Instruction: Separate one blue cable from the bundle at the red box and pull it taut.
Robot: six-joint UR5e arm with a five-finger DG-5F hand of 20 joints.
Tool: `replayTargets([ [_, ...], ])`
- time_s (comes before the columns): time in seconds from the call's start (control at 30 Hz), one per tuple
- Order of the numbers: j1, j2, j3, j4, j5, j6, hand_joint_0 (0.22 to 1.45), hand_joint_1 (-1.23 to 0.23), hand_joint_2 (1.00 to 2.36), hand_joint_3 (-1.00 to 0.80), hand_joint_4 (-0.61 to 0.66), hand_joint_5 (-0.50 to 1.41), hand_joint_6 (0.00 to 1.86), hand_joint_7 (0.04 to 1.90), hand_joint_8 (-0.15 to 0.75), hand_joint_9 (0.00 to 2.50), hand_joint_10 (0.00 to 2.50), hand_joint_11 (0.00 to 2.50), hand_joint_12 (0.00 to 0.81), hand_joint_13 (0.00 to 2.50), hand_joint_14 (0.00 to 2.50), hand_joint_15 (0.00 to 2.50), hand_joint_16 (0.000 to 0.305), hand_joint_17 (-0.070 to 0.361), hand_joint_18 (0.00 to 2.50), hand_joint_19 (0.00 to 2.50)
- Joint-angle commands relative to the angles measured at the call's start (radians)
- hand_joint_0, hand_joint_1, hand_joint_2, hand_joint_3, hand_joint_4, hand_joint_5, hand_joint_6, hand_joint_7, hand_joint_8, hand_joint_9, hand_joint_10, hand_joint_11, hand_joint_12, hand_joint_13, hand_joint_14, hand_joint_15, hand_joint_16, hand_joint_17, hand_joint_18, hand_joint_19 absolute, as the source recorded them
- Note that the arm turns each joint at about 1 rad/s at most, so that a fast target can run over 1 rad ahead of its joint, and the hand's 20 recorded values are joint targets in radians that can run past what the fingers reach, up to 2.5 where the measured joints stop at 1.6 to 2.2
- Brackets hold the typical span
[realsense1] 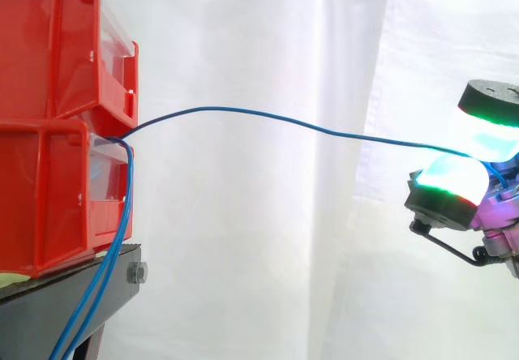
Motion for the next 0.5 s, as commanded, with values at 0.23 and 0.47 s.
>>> replayTargets([
  [0.23, 0.000, 0.000, 0.000, 0.000, 0.000, 0.000, 0.66, -0.83, 1.02, 0.04, -0.07, -0.11, 0.94, 1.17, 0.366, 0.74, 2.50, 1.74, 0.406, 1.04, 2.50, 1.41, 0.051, 0.115, 1.59, 1.44],
  [0.47, 0.000, 0.000, 0.000, 0.000, 0.000, 0.000, 0.66, -0.83, 1.02, 0.04, -0.07, -0.11, 0.94, 1.16, 0.366, 0.74, 2.50, 1.74, 0.407, 1.04, 2.50, 1.44, 0.051, 0.115, 1.59, 1.44],
])
